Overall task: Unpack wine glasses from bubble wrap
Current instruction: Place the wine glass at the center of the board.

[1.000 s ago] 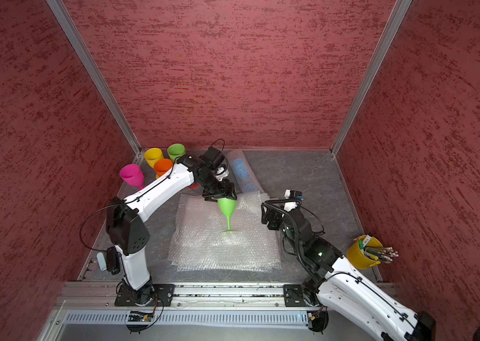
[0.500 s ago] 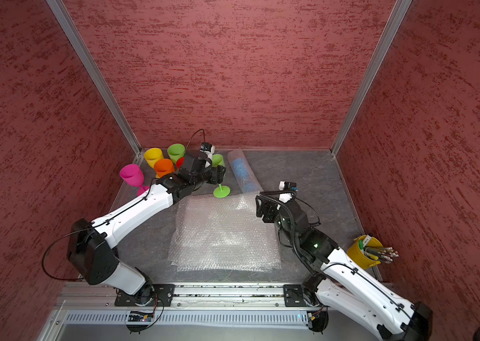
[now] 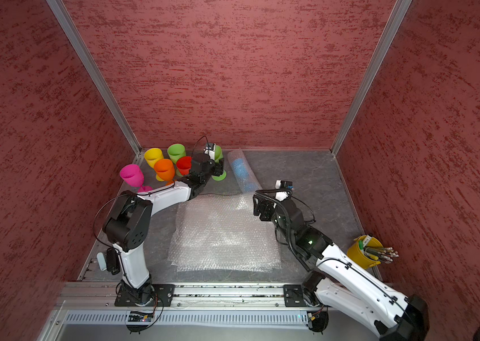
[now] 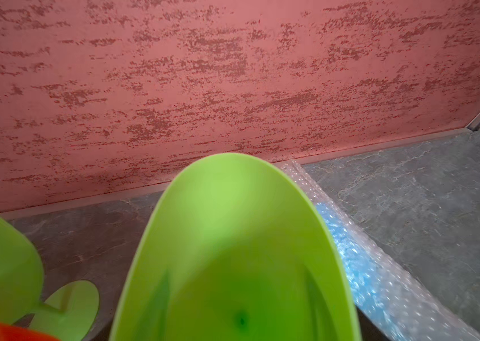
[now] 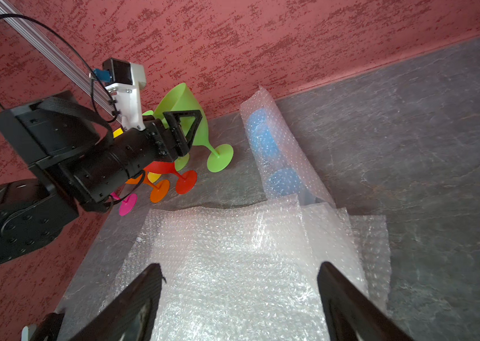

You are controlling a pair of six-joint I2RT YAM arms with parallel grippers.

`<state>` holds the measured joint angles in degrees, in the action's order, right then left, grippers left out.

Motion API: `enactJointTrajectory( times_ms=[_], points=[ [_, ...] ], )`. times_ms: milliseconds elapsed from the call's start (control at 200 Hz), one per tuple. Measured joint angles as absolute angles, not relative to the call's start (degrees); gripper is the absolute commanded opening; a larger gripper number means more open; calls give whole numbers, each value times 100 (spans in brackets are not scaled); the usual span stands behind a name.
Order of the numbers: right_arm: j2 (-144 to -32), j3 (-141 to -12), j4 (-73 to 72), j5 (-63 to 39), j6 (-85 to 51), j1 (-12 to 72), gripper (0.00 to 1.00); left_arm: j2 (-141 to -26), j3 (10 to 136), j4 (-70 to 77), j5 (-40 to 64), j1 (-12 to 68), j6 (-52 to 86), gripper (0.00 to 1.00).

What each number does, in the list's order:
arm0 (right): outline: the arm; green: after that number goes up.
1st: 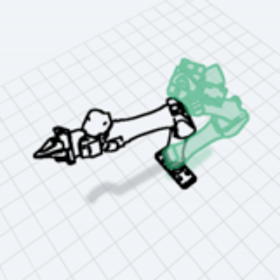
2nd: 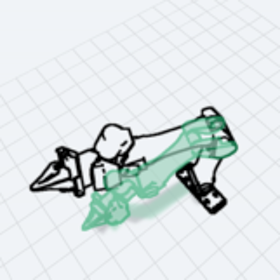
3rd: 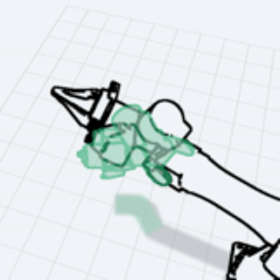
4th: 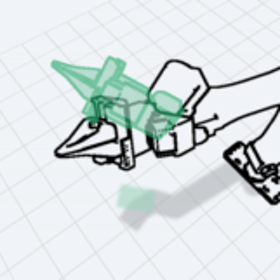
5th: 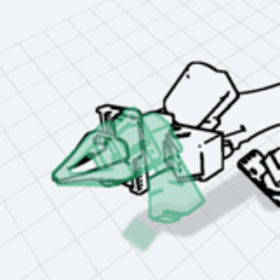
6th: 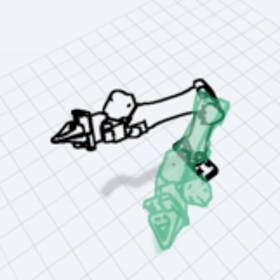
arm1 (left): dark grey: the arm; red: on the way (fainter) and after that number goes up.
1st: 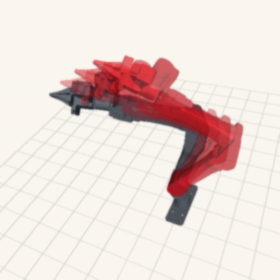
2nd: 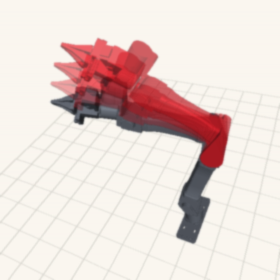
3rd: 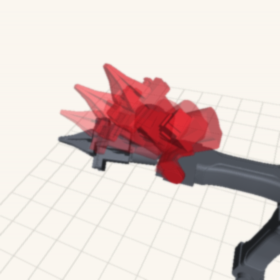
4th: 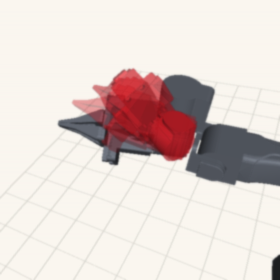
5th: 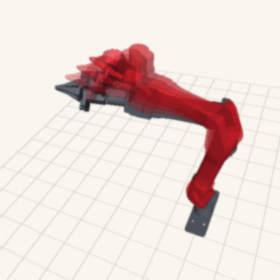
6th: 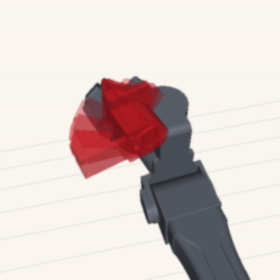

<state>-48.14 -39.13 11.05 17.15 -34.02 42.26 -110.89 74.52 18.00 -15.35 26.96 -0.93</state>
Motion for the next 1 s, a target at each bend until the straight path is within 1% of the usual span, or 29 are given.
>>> enactJointTrajectory(
  times_ms=[190,301,501,546,626,641,656,666,997],
  points=[
    [-4915,-3756,967,1712,-3404,4226,85,-11537,7926,1796,-1555,2502,-134,70],
    [-4978,-3667,930,1704,-3406,4226,84,-11708,8141,1796,-1555,2443,-134,72],
    [-4987,-3658,926,1708,-3382,4226,85,-11911,8278,1584,-1481,2397,-121,73],
    [-4987,-3658,926,1706,-3376,4224,85,-11931,8283,1522,-1459,2386,-102,76],
    [-4989,-3658,923,1702,-3376,4215,85,-11998,8335,1409,-1439,2362,-75,85],
    [-4989,-3658,923,1697,-3378,4217,85,-12016,8353,1372,-1435,2355,-93,88],
    [-4991,-3658,923,1695,-3378,4217,85,-12040,8377,1332,-1439,2349,-69,98],
    [-4991,-3658,923,1691,-3380,4215,85,-12053,8392,1313,-1435,2344,-106,100],
    [-5030,-3660,947,1649,-3378,4215,87,-12060,8444,1009,-1402,2331,-30,100]
  ],
)
